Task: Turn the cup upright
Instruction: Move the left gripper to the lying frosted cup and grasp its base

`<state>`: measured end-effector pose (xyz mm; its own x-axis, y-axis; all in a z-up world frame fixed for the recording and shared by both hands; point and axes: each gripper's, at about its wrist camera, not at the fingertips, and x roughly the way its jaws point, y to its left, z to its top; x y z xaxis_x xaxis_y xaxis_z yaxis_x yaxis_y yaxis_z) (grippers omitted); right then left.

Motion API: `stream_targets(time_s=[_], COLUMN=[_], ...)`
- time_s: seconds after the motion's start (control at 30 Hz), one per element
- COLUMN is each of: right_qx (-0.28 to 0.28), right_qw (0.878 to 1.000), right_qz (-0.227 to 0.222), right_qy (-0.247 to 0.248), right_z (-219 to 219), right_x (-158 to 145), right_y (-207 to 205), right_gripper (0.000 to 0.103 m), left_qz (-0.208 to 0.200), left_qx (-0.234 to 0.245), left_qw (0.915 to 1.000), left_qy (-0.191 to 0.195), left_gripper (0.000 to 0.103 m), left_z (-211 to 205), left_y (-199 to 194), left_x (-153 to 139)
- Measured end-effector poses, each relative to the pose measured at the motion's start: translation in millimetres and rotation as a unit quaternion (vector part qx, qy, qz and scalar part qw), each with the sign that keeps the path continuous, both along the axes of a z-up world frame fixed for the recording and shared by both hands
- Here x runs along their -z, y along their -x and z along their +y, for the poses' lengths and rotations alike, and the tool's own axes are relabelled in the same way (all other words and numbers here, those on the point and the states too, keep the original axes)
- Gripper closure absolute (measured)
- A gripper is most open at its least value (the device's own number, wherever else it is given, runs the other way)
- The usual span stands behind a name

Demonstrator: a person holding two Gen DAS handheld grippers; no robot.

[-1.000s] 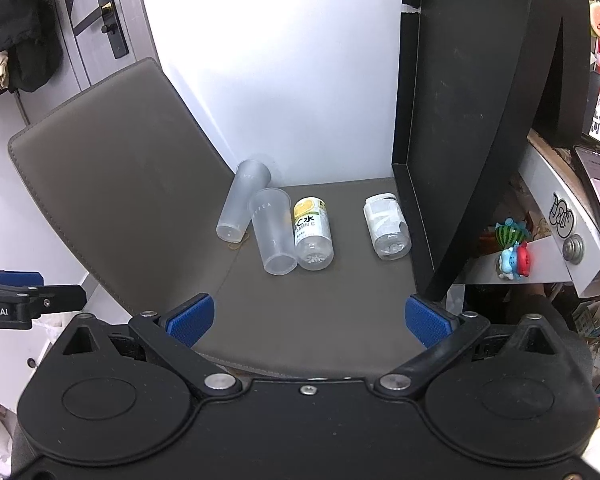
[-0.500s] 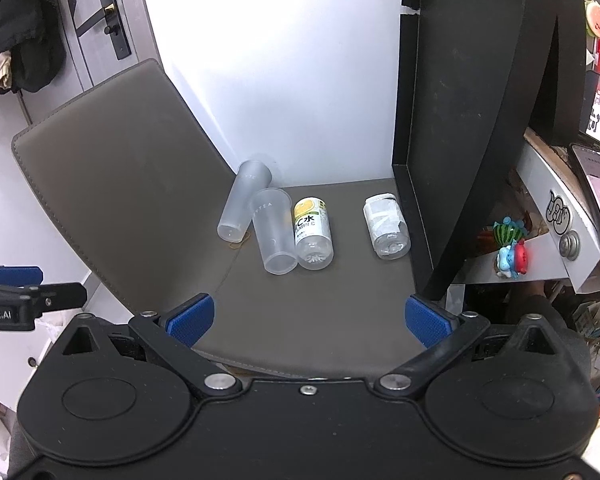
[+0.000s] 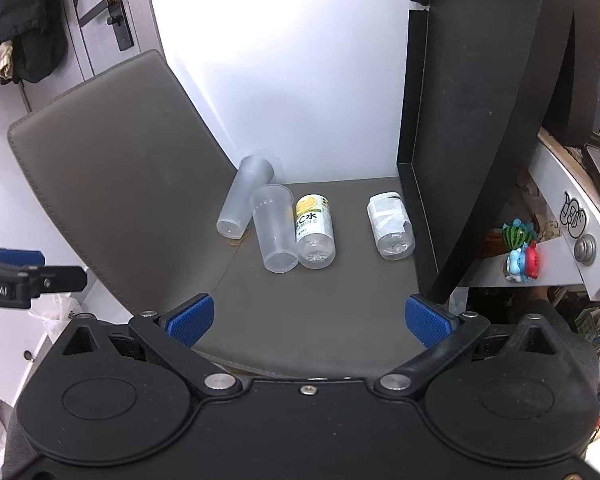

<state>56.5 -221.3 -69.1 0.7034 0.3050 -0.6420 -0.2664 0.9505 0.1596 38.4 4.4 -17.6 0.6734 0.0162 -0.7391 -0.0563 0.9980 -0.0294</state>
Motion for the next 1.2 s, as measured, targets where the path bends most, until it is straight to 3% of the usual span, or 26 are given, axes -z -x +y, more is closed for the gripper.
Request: stream_targets(time_s=[0.47, 0.9, 1.2], right_qx=[0.024, 0.043, 0.067], right_qw=[0.999, 0.999, 0.998], right_qz=[0.002, 0.013, 0.009], right_qy=[0.021, 0.003, -0.004], right_z=[10, 11, 13], right_x=[27, 42, 53], right_y=[-47, -94, -110], right_gripper=[0.0, 0.0, 0.0], left_qz=[0.029, 0.052, 0.077], left_qx=[-0.017, -0.024, -0.027], left_qw=[0.9989, 0.9971, 0.993], left_qy=[0.032, 0.051, 0.085], left_gripper=[0.015, 0.015, 0.015], left_z=[16, 27, 24], left_y=[-82, -162, -206], left_x=[29, 51, 78])
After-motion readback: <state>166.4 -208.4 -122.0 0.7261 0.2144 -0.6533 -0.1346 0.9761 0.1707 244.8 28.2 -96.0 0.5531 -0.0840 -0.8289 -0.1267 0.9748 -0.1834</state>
